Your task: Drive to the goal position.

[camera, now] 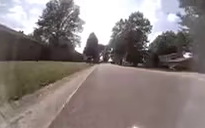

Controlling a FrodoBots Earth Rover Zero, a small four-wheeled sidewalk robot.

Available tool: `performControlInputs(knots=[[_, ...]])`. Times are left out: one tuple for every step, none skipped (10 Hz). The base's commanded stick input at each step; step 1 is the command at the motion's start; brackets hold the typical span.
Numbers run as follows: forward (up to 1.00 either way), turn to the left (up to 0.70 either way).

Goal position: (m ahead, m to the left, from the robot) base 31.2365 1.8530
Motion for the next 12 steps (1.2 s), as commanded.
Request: performControlInputs(knots=[[1.00, 0.00], [1.00, 0.00], [1.00, 0.00], [1.00, 0.00], [1.00, -0.08], [1.00, -0.24], [1.00, -0.18], [1.00, -0.08], [1.00, -0.03], [1.00, 0.00], [1.00, 0.00], [1.00, 0.00]])
